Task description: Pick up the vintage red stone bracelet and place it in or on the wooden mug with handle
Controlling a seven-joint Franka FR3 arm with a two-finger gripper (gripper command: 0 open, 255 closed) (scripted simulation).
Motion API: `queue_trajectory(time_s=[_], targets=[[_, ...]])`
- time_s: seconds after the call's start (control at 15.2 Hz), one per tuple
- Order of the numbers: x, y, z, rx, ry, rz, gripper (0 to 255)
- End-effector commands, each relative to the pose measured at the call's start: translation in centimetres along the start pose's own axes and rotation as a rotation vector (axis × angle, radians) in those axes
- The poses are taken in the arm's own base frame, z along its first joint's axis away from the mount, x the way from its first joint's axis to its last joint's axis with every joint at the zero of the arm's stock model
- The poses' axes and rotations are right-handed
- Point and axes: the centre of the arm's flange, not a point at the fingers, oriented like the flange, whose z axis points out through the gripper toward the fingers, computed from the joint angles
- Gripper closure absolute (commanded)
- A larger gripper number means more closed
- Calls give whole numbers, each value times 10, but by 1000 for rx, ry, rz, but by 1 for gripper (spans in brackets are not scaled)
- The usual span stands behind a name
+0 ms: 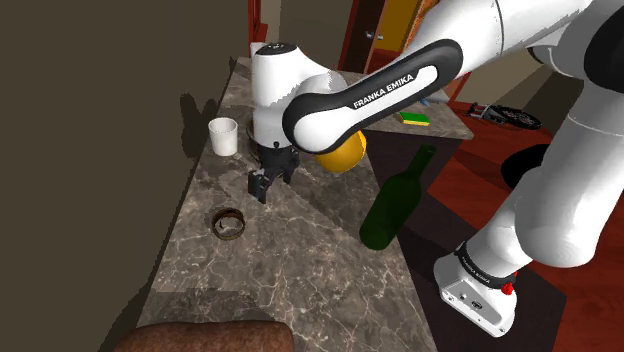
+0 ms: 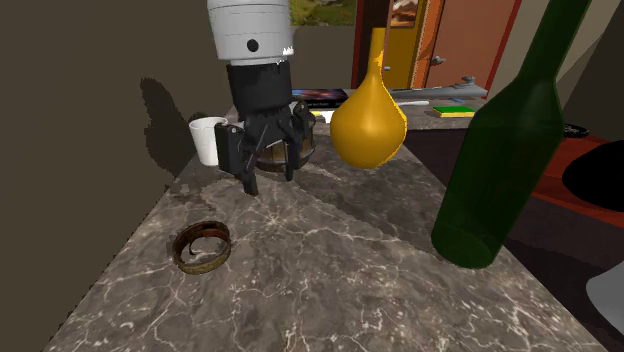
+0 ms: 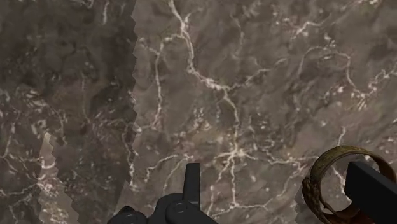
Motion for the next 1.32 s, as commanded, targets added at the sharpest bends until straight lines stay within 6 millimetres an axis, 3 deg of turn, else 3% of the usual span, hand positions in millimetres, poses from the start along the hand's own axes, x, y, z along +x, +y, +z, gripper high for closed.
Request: queue_trajectory(time_s=[0.0,0.4,0.86,1.25], targets=[[15,-19,13,-6,12,-18,0],[52,-75,43,-23,44,-67,0],[54,-74,80,-23,44,-67,0],[54,-74,83,-23,44,-67,0]])
